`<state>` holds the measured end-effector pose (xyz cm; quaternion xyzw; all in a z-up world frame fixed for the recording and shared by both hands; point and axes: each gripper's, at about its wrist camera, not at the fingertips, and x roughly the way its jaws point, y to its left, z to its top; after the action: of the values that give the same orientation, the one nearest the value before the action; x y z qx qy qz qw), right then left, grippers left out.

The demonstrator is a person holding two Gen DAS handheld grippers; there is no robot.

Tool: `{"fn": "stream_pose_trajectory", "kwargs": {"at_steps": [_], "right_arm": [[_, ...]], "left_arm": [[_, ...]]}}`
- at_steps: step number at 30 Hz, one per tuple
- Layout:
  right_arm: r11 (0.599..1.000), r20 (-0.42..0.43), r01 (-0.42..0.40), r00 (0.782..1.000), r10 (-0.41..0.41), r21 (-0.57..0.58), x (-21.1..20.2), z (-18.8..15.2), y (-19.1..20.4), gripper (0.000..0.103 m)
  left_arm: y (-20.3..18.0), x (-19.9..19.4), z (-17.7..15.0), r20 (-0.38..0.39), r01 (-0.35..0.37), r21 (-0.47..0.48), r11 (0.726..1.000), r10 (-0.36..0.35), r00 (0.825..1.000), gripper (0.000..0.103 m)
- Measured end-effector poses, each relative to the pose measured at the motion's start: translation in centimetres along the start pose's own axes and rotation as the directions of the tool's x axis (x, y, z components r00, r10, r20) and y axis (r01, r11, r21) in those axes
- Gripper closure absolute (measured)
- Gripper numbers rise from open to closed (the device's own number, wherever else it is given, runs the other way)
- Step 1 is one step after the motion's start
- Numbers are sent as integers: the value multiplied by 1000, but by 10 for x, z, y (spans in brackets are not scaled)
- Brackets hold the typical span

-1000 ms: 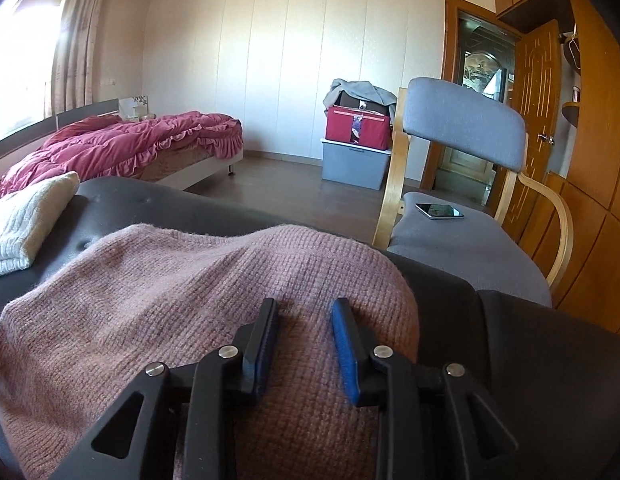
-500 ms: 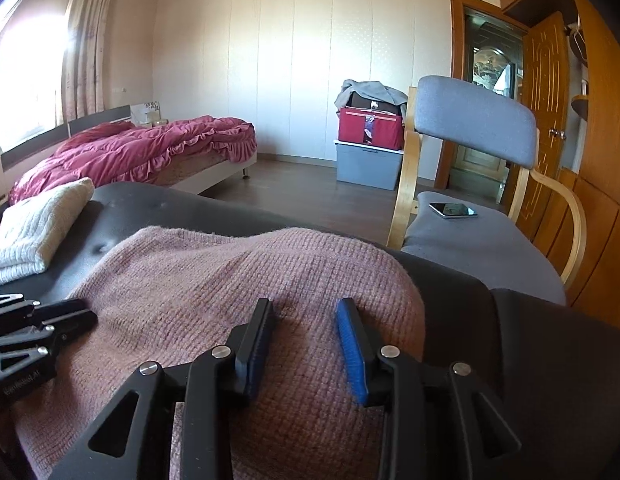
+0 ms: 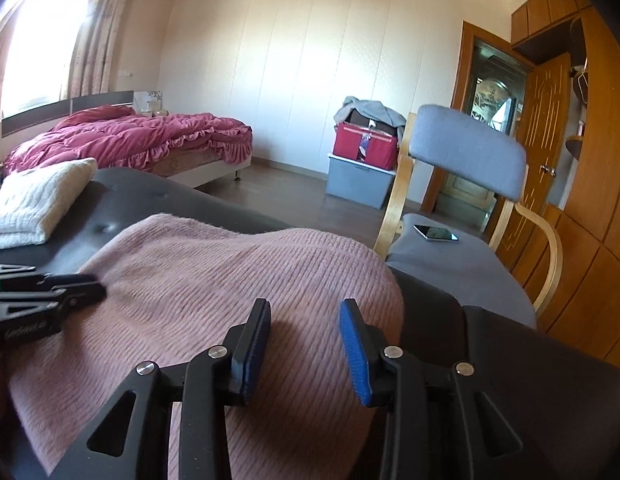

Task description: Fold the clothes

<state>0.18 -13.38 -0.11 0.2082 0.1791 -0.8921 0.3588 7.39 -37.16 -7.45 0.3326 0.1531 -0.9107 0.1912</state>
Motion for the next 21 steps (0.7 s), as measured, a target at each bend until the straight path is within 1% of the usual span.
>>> {"fn": "stream_pose_trajectory", "kwargs": {"at_steps": [5,8,9,10,12,14,21], "right_arm": [[997,5,-45,999,45,55,-19,-5,-15,67],[991,-37,-93,995,97,96,-18,-9,-20,67],[991,-61,-101,992,107,88,-13,-11,-18,67],[994,-71,-93,993,98,64,-10,-13,-14,64],[998,-75,-64,995,64,2,-9,-13,-3,63],[999,-73,-39,997,37,-36,-8,-14,5,62],[999,-64,-36,997,34,-28,-7,-14,2,62]], "left_arm": [[2,0,0,0,3,-2,1000,-3,1000,80],[2,0,-1,0,5,-2,1000,-5,1000,80],[2,0,-1,0,6,-3,1000,-6,1000,80],[3,0,-1,0,7,-4,1000,-7,1000,80],[4,0,-1,1,12,-9,1000,-12,1000,80],[6,0,-1,1,17,-13,1000,-17,1000,80],[9,0,0,0,28,-20,999,-28,1000,80]]}}
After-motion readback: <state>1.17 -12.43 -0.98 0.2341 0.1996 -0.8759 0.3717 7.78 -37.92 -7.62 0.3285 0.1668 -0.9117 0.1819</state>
